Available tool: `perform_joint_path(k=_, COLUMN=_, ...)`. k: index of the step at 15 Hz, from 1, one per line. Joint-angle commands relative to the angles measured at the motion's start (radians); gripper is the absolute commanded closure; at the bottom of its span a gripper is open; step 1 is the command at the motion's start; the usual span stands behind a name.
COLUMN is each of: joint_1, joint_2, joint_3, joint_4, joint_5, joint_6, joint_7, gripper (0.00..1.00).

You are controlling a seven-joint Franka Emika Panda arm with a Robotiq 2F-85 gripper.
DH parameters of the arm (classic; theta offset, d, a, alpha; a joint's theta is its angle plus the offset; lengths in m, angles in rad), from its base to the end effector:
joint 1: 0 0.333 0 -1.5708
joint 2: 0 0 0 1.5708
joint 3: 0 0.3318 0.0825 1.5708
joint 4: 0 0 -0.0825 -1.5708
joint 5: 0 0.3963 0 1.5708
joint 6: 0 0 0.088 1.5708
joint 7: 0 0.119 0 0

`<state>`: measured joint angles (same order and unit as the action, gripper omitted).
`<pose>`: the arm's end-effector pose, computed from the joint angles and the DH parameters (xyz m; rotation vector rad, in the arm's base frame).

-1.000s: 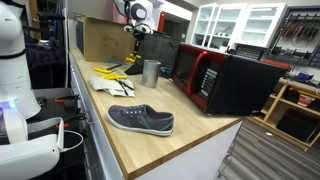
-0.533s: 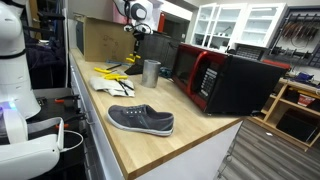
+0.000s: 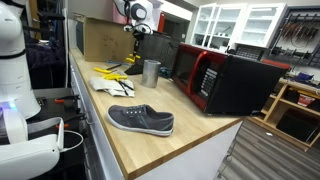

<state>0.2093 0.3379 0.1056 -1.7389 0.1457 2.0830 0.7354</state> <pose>0.6298 0.2085 0.3823 -2.9033 0.7377 0.1127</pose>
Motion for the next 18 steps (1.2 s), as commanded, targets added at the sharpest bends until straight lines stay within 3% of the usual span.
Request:
perform_joint_path(k=1, joint_1=0.01, joint_2=0.005, joint_3=-0.009, joint_4=0.012, joint_5=-0.01, joint_6=-0.026, joint_7=0.021, gripper=0.96)
perform_joint_path(k=18, joint_1=0.009, joint_2=-0.003, joint_3=-0.012, joint_4=-0.015, joint_5=-0.016, joint_6=-0.032, joint_7=0.02, gripper=0.96)
